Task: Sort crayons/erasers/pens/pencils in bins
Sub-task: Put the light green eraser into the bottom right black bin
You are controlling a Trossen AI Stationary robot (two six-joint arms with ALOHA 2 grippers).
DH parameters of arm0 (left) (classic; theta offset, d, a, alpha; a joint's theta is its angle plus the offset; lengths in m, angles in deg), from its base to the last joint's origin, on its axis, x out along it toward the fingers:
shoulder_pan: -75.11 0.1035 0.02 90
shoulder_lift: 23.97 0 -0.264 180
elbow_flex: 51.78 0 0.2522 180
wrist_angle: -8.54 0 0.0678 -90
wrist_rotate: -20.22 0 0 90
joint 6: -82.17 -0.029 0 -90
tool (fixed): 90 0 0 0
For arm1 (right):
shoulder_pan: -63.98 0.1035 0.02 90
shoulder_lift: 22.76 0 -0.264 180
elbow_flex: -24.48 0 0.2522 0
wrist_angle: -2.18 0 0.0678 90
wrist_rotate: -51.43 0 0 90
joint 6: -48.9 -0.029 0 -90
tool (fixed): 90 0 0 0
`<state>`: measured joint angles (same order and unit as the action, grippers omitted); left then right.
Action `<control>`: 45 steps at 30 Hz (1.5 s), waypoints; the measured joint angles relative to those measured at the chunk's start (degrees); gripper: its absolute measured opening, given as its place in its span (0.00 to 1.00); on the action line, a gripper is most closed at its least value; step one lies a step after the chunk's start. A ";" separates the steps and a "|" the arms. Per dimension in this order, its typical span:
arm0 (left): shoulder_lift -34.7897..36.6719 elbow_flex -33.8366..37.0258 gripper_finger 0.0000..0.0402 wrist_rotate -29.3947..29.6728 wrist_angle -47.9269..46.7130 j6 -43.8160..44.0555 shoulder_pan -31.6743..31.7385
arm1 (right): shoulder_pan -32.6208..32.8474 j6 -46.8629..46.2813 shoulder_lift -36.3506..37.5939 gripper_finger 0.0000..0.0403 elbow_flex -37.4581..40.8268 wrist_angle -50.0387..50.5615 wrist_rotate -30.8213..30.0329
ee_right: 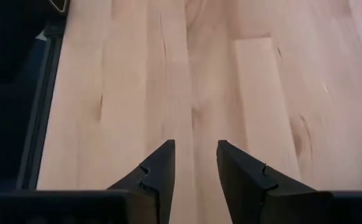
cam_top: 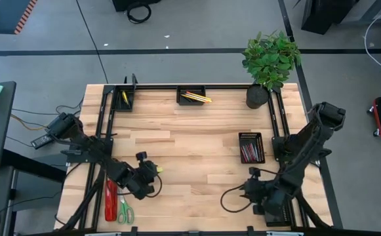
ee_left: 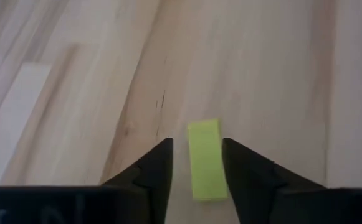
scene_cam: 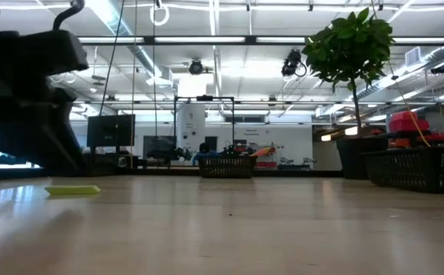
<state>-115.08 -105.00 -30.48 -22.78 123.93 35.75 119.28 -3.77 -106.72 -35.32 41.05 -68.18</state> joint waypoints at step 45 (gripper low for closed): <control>-0.17 14.88 0.47 6.94 25.72 -8.36 -0.89 | -0.79 5.38 0.07 0.31 -0.02 -3.76 -0.39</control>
<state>-115.26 -90.12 -23.53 2.94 115.57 34.86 118.48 1.61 -106.65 -35.34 37.29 -68.57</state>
